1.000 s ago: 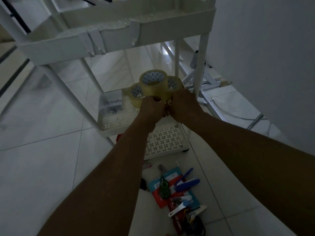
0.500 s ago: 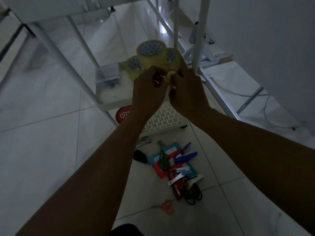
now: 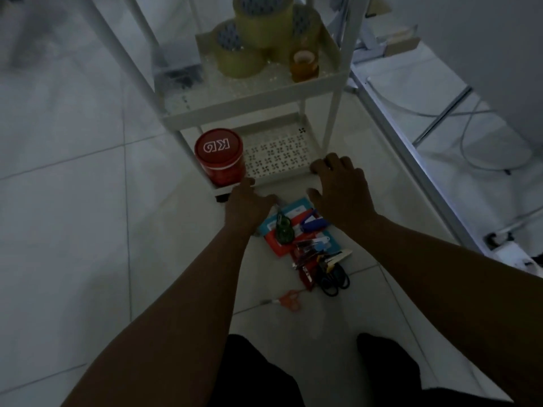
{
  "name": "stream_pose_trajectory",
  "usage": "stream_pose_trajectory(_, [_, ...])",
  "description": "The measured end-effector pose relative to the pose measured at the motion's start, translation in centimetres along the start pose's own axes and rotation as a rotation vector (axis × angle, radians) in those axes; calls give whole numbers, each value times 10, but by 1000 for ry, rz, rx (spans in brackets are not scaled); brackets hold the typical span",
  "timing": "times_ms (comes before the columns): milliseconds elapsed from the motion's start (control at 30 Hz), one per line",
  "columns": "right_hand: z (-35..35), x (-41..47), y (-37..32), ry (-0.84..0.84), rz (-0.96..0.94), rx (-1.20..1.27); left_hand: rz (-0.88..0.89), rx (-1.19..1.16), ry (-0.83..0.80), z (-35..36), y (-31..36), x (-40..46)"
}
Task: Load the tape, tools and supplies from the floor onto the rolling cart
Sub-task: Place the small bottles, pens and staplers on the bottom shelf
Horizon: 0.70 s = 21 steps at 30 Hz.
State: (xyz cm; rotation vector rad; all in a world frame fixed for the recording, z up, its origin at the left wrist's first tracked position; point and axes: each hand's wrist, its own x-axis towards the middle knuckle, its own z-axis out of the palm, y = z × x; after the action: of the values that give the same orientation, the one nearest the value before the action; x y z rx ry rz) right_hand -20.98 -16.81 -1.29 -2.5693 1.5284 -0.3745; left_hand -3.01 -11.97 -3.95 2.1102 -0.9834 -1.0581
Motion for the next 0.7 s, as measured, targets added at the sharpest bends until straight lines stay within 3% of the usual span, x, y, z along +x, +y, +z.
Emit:
stream_pose_trajectory(333, [67,-28,30,-683,51,-46,-226,336,-21,68,-50,1])
stream_pose_trajectory(533, [88,-27,30,-786,0,-117,-234,389,-31,87,-52,-2])
stream_pose_trajectory(700, [97,-24,33,-726,-38,-169,-204,432,-21,83,-59,1])
